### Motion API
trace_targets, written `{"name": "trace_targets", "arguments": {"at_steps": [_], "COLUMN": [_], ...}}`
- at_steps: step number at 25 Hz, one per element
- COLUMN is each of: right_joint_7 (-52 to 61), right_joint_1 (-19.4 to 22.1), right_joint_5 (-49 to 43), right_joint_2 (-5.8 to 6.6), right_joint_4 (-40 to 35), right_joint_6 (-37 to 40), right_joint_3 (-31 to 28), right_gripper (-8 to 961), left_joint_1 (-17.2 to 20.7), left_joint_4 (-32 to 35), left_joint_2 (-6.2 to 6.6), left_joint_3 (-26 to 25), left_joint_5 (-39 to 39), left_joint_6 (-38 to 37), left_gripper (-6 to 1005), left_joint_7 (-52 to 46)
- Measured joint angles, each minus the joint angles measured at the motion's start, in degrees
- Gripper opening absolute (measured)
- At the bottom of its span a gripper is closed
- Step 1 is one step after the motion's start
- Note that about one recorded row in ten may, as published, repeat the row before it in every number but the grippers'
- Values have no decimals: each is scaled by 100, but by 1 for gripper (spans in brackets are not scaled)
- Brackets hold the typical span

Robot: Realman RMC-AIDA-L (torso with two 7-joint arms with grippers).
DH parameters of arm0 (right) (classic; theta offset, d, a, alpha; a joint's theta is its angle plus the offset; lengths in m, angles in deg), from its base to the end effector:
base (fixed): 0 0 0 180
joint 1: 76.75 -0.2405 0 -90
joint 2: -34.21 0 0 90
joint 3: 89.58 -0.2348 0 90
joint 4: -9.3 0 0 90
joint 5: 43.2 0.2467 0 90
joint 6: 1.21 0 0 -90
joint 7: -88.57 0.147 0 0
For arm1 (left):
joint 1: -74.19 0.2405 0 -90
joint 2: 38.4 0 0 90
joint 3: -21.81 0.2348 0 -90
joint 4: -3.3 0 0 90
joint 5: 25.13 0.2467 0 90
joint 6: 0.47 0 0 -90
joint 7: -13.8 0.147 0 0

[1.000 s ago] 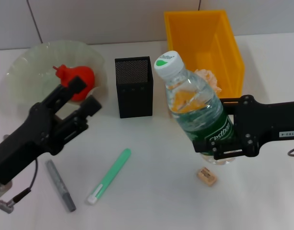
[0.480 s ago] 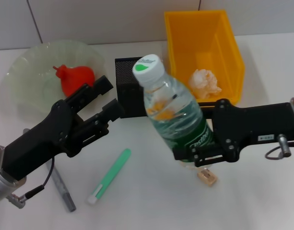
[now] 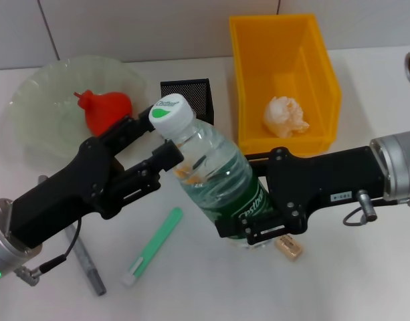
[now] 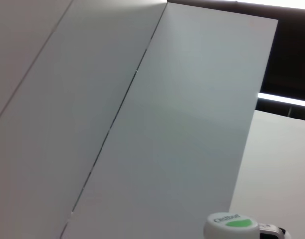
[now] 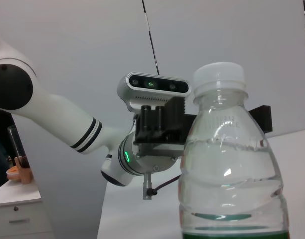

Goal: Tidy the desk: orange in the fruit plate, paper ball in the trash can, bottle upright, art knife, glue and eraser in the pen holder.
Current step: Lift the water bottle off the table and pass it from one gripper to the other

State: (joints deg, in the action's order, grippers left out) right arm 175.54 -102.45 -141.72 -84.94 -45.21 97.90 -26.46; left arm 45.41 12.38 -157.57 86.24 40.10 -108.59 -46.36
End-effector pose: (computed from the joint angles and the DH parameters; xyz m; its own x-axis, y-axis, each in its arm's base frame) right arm 0.1844 0.3285 0.0095 0.8396 -0.1922 -0.5080 -0.1811 -0.9808 0.0717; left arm -0.2269 0.2792 -0.0324 0.3055 0.2418 0.9210 0.3613 -0.9243 0.1228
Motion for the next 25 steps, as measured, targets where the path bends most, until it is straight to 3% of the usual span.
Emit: {"name": "trace_targets", "arguments": {"at_steps": [14,25], "right_joint_7": [-135,-137], "right_joint_1": [-384,-446], "right_joint_5": [-88,-98], "right_joint_2": [-3,-12], "right_joint_4": [567,639], "right_joint_6": [-207,-328], "right_joint_3": [75,249], "right_gripper": [762,762], "left_joint_1": [-66,-66], "left_joint_4": [11,39], "left_joint_2": [0,0], "left_joint_3": [93,83], "left_joint_5": [-48,-48], "left_joint_6": [-67,-71], "left_gripper": [813,805], "left_joint_7": [-12,-64]}}
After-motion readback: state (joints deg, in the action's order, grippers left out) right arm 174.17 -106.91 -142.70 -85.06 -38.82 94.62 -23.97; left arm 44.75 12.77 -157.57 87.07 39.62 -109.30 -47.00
